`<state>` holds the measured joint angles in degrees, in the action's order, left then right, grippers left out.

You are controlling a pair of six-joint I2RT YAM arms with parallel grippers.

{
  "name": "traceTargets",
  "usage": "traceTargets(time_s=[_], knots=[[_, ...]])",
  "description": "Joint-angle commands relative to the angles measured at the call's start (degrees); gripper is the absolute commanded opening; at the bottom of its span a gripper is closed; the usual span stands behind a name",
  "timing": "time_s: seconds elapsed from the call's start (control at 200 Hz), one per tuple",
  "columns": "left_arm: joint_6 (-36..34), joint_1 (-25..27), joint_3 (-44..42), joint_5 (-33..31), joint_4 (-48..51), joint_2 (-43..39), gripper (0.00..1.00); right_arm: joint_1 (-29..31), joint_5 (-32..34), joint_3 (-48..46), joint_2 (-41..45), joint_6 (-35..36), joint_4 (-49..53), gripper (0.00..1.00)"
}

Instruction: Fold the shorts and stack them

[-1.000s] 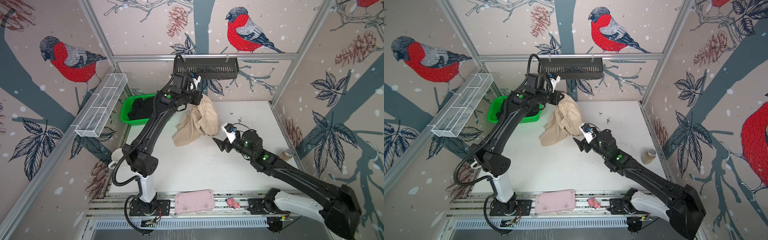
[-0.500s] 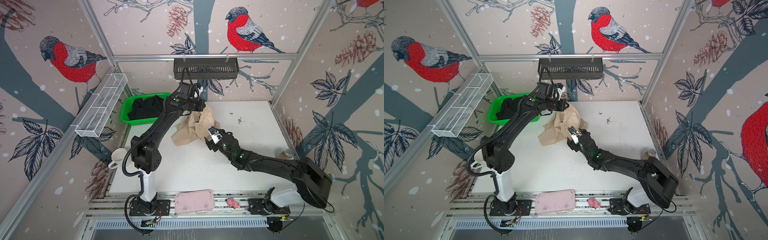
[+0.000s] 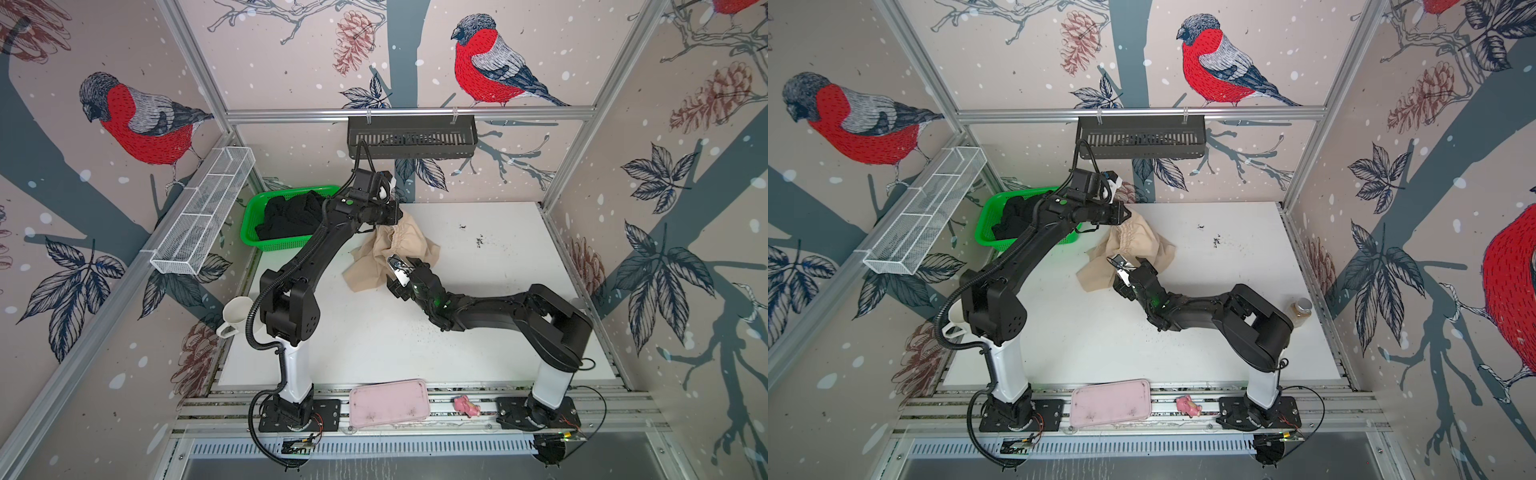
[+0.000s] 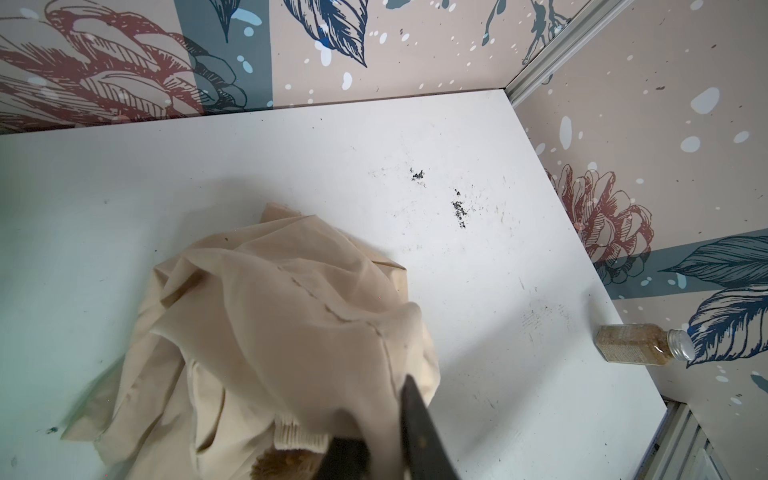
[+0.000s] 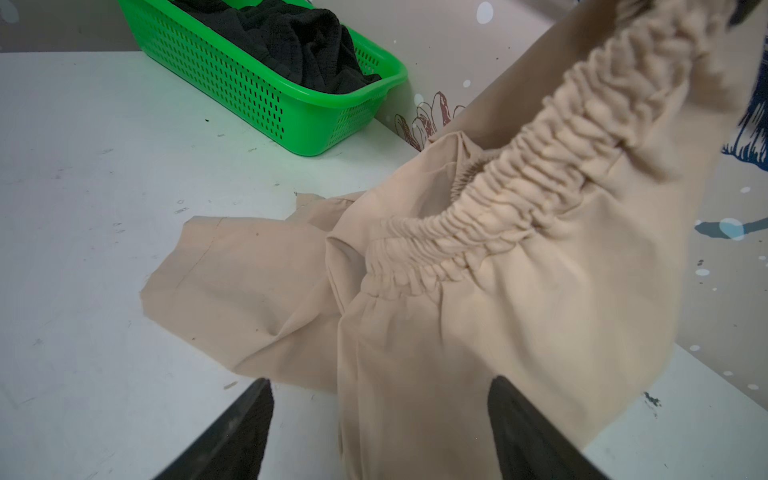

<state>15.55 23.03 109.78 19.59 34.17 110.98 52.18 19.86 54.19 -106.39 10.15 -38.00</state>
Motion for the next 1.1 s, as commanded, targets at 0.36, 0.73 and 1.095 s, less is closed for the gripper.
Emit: traceTargets(time_s=[0.36, 0.73, 1.095], knots=[[1.91, -5.89, -11.14, -2.79, -7.3, -10.75, 0.98, -4.81, -9.36, 10.62, -11.09, -5.46, -2.19, 0.58], [-4.11, -10.38, -28.18, -13.65, -9.02, -24.53, 0.98, -21.49, -47.23, 21.5, 4.01, -12.33, 31.19, 0.01], [-16.54, 0.78, -36.37, 1.87, -25.09, -23.18, 0.98, -32.23, -73.04, 29.96, 6.01, -4.08, 59.56, 0.02]])
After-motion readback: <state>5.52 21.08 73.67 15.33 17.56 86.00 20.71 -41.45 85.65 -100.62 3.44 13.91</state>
